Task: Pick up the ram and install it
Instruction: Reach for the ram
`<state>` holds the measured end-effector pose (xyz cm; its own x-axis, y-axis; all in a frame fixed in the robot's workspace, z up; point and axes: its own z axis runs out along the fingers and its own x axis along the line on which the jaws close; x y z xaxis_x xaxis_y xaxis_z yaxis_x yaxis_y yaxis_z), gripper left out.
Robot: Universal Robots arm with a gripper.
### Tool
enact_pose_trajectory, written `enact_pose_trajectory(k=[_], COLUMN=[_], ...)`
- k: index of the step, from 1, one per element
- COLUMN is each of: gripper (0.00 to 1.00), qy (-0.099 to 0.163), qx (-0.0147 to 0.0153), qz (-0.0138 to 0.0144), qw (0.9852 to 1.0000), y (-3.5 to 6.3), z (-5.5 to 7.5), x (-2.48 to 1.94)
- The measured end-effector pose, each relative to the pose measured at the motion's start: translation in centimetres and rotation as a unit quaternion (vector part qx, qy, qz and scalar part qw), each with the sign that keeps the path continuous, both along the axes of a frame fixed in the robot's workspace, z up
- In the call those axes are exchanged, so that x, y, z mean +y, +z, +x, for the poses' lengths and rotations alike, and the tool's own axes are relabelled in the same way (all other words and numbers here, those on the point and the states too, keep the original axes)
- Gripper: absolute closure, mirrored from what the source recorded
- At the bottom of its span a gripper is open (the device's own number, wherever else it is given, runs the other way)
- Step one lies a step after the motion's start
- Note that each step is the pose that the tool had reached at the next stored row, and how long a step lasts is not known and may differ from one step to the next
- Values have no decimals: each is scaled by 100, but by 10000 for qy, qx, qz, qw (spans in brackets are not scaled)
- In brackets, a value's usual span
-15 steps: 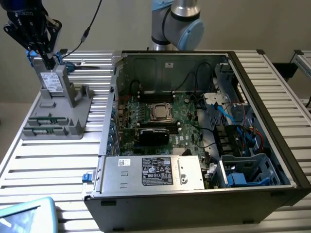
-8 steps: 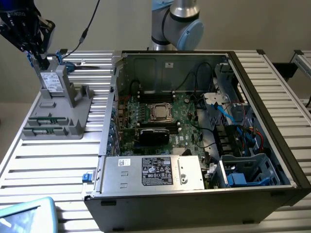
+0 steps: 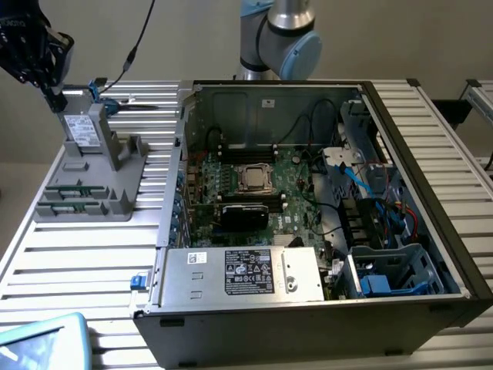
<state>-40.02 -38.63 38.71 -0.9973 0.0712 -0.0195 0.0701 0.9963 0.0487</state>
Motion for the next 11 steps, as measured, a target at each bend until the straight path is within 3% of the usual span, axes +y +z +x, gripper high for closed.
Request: enact_pose_trajectory(k=[11], gripper=[89], qy=[0], qx=[1], qz=[1], qw=[10000], y=[-16], z=[-248], x=[0])
